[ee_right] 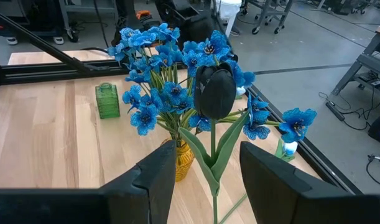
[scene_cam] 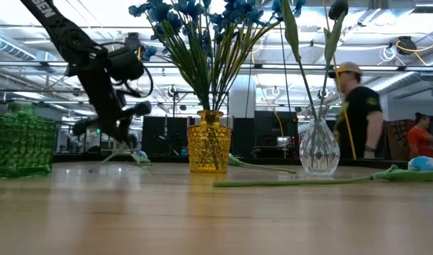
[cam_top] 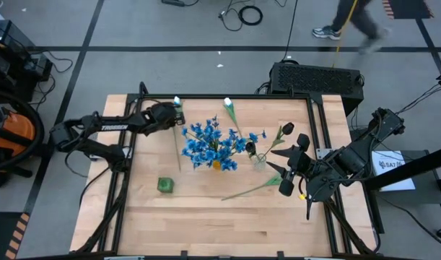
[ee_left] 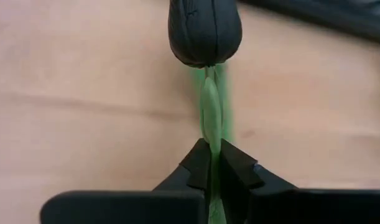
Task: Sort flowers into vase by color
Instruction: Put the black flower into the transparent vase
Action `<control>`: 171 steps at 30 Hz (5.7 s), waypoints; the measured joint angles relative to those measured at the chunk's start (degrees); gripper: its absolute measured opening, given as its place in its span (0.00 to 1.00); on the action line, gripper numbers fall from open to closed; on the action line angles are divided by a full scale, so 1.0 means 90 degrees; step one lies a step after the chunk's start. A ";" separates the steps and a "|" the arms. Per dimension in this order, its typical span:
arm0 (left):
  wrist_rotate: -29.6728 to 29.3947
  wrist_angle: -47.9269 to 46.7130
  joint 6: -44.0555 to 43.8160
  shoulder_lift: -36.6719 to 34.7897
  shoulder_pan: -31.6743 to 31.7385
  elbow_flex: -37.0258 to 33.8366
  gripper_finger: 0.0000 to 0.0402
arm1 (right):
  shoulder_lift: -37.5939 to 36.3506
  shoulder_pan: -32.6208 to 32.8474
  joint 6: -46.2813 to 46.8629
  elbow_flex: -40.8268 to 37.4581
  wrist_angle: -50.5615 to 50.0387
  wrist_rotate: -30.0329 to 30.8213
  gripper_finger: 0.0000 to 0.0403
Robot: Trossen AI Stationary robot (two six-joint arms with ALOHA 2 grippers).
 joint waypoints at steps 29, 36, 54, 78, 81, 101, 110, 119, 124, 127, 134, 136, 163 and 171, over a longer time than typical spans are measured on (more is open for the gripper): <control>0.2830 -0.0704 0.2608 -0.5215 -0.0010 0.0826 0.06 | 0.2755 0.0392 -0.2746 0.0005 0.5413 -0.0527 0.20; 0.3404 -0.0714 0.2595 -0.5548 -0.0010 0.0826 0.06 | 0.5049 -0.0230 -0.3088 0.0231 0.8813 -0.1861 0.02; 0.3617 -0.0498 0.2768 -0.5552 -0.0010 0.0826 0.06 | 0.8476 -0.1551 -0.1545 0.4370 0.7762 -0.3173 0.00; 0.3619 -0.0593 0.2933 -0.5552 -0.0012 0.0823 0.06 | 0.9458 -0.1981 -0.1566 0.5377 0.7803 -0.2802 0.00; 0.3619 -0.0596 0.2934 -0.5552 -0.0011 0.0823 0.06 | 0.9540 -0.1966 -0.1323 0.5374 0.7838 -0.3077 0.00; 0.3639 -0.0658 0.2971 -0.5547 -0.0010 0.0823 0.06 | 0.9819 -0.2072 -0.1390 0.5374 0.8028 -0.2604 0.00; 0.3643 -0.0782 0.2979 -0.5547 -0.0010 0.0823 0.06 | 0.9819 -0.2216 -0.1498 0.5374 0.7745 -0.2164 0.00; 0.3643 -0.0866 0.3008 -0.5547 -0.0010 0.0823 0.06 | 0.9819 -0.2255 -0.1331 0.5373 0.7586 -0.1785 0.00; 0.3642 -0.0981 0.3108 -0.5547 -0.0010 0.0823 0.06 | 0.9819 -0.2132 -0.1386 0.5374 0.7610 -0.2114 0.00; 0.3683 -0.1112 0.3118 -0.5547 -0.0010 0.0823 0.06 | 0.9750 -0.1985 -0.1471 0.5372 0.7472 -0.2596 0.00; 0.5260 -0.0335 0.2875 -0.5558 -0.0015 0.0816 0.06 | 0.8730 -0.1563 -0.1565 0.5362 0.5887 -0.4000 0.00; 0.5765 0.0181 0.2559 -0.5592 -0.0015 0.0816 0.06 | 0.8333 -0.1450 -0.1715 0.5362 0.5343 -0.4285 0.00; 0.4779 0.6444 0.2725 -0.3562 -0.2828 0.0823 0.06 | 0.4674 -0.1841 -0.3991 0.5374 0.0990 -0.3263 0.00; 0.4259 0.6245 0.4378 -0.2535 -0.4100 0.1359 0.06 | 0.4658 -0.2186 -0.3693 0.5374 0.1547 -0.4017 0.01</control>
